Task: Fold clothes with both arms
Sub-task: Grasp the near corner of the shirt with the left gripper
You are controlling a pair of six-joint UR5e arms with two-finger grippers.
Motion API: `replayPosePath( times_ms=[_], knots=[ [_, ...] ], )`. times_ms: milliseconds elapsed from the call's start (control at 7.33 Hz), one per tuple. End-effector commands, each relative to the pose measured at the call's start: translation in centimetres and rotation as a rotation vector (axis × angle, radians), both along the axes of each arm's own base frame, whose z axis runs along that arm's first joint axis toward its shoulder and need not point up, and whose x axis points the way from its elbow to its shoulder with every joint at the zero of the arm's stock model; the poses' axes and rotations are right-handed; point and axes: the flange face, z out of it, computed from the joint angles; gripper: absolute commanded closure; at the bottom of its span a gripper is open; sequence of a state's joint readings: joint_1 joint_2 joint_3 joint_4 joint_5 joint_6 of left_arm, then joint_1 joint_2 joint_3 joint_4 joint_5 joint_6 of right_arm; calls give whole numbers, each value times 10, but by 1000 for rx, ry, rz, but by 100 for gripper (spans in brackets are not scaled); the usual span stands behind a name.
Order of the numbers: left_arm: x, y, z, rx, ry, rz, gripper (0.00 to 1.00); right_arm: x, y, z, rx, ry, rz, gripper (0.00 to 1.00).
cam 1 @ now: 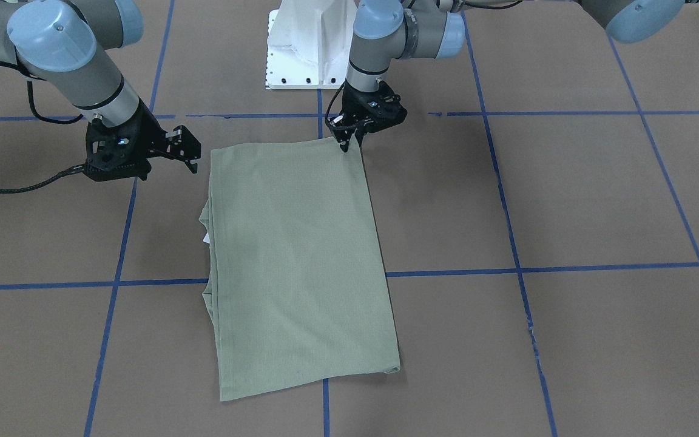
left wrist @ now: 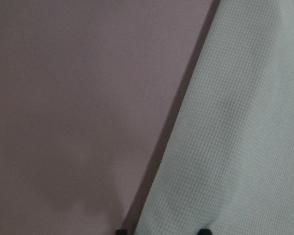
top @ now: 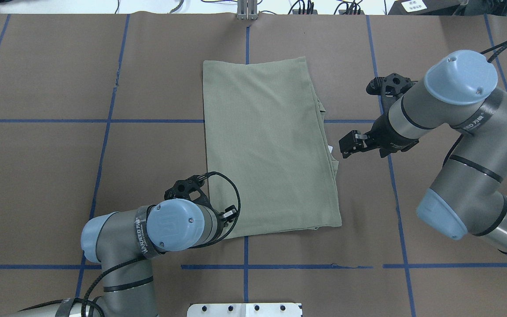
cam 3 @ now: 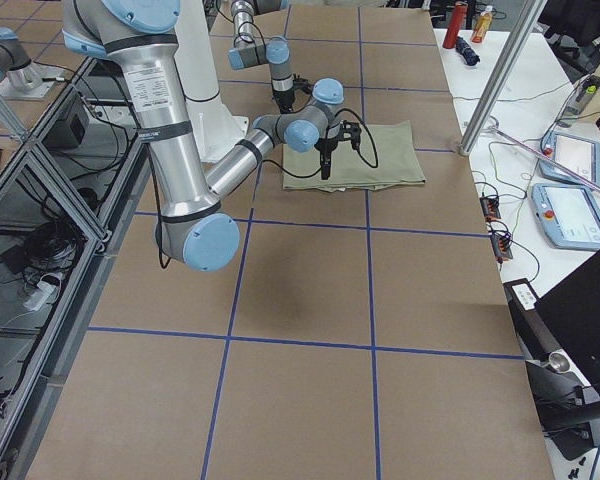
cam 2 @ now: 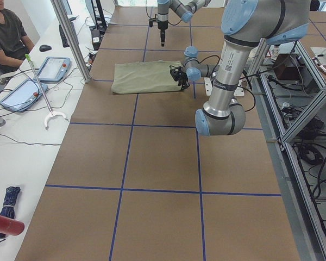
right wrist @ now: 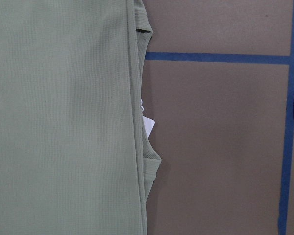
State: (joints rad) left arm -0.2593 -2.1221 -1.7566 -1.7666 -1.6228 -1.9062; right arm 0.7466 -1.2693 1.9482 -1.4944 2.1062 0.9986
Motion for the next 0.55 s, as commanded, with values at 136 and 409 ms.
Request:
replayPosePath(
  times_ms=[136, 409],
  knots=[
    [-9, 3, -13, 1, 33, 8, 100, 1, 0, 0, -1, -1, 1, 0],
    [-27, 11, -34, -11, 73, 42, 100, -12, 15, -8, -87, -17, 47, 0]
  ],
)
